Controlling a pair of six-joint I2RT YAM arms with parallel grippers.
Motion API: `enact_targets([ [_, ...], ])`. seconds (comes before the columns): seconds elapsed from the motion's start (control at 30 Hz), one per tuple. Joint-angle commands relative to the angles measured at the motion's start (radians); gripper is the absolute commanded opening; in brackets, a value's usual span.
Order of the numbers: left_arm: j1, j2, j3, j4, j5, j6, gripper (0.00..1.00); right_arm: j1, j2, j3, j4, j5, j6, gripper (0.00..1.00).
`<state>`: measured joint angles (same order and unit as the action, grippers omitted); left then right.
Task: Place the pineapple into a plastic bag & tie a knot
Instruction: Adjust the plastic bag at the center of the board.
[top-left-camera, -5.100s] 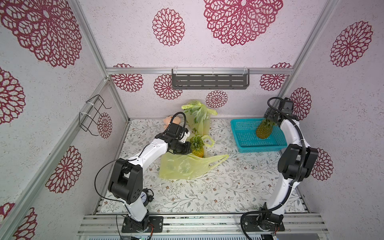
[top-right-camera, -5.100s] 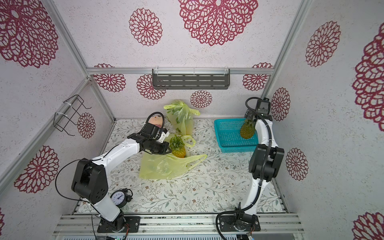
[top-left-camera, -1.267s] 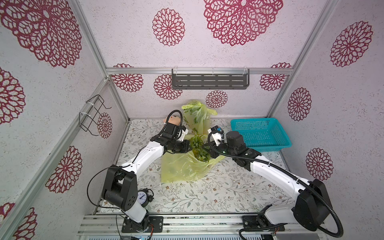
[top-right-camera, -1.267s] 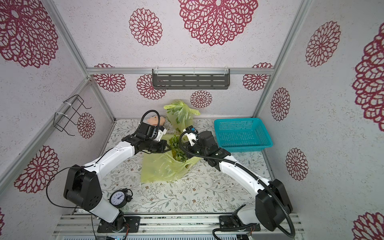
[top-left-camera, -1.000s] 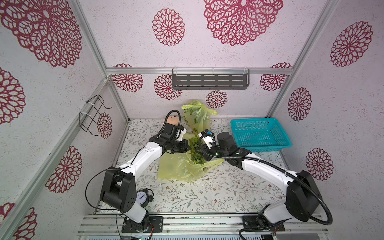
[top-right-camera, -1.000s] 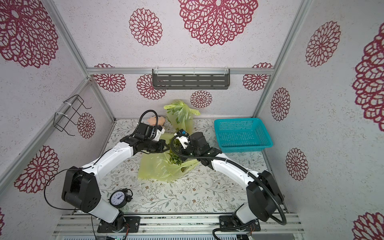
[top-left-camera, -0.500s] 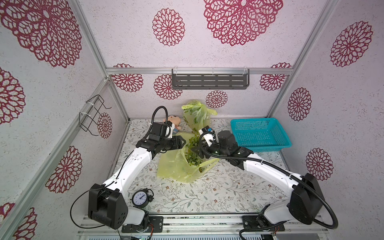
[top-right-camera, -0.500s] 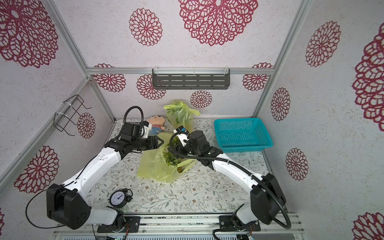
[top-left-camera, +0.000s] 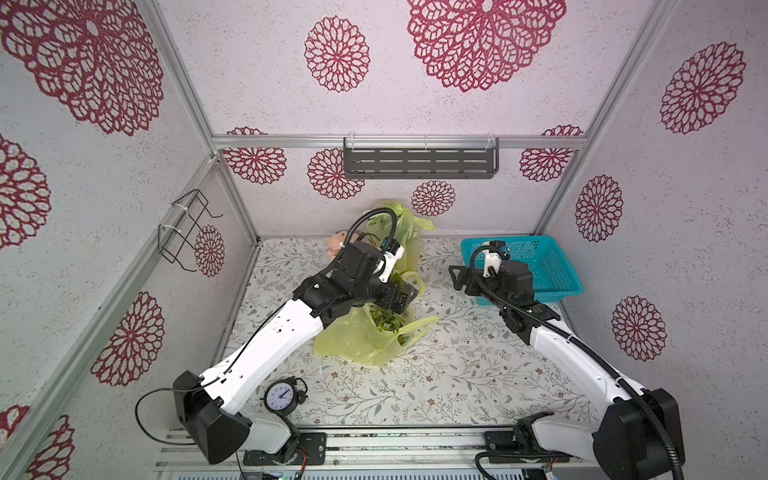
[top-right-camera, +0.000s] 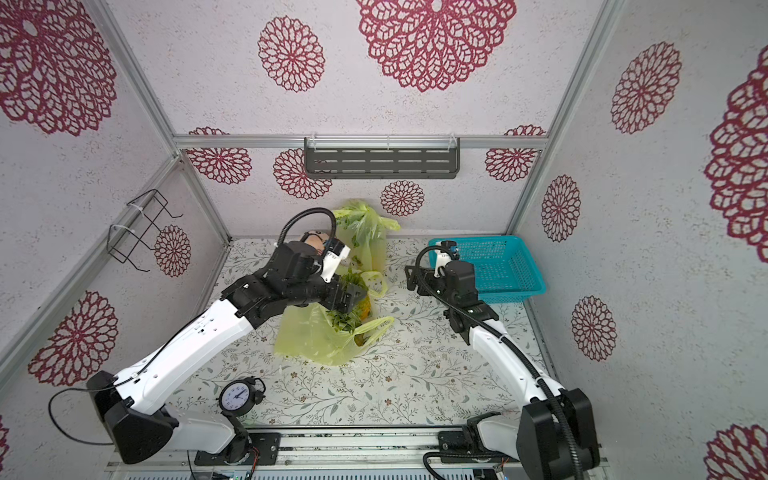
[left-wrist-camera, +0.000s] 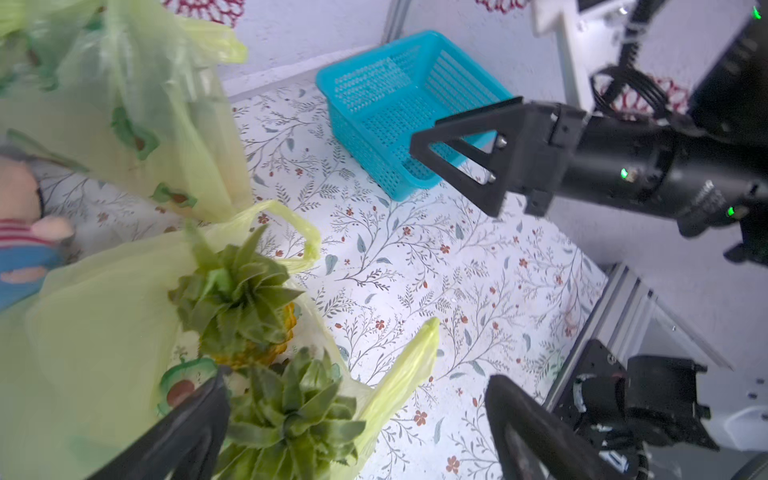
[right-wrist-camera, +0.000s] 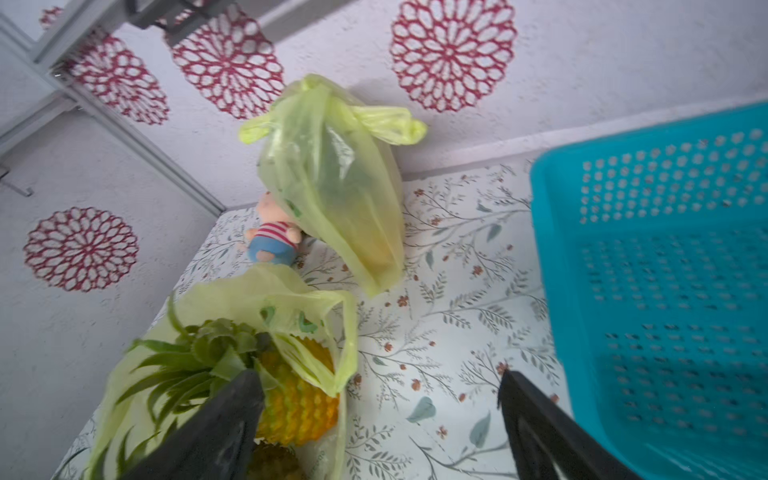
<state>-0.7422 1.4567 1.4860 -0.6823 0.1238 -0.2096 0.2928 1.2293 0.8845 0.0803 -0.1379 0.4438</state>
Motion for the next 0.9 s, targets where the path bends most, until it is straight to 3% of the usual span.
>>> enact_targets([
  [0.0,-0.075,0.105,0.064,-0.112,-0.047,0.143,0.98,-0.049,0.004,0.013,-0.013,-0.064,0.081,0.93],
  [0.2,-0.14,0.255,0.145,-0.123,-0.059,0.176,1.0,-0.112,0.036,-0.025,0.03,-0.138,0.155,0.93],
  [0.3,-0.15,0.332,0.178,-0.128,-0.071,0.162,0.92,-0.131,0.046,-0.042,0.053,-0.162,0.185,0.93],
  [0.43,-0.152,0.4,0.216,-0.155,-0.026,0.156,0.69,-0.138,0.064,-0.042,0.055,-0.193,0.178,0.9],
  [0.63,-0.145,0.406,0.2,-0.128,0.0,0.15,0.05,-0.125,0.17,0.004,0.069,-0.329,0.174,0.85],
  [0.67,-0.142,0.396,0.19,-0.116,-0.006,0.149,0.0,-0.109,0.201,0.02,0.079,-0.35,0.184,0.84],
  [0.87,-0.115,0.328,0.118,-0.071,-0.015,0.128,0.0,0.003,0.399,0.127,0.152,-0.405,0.23,0.8],
])
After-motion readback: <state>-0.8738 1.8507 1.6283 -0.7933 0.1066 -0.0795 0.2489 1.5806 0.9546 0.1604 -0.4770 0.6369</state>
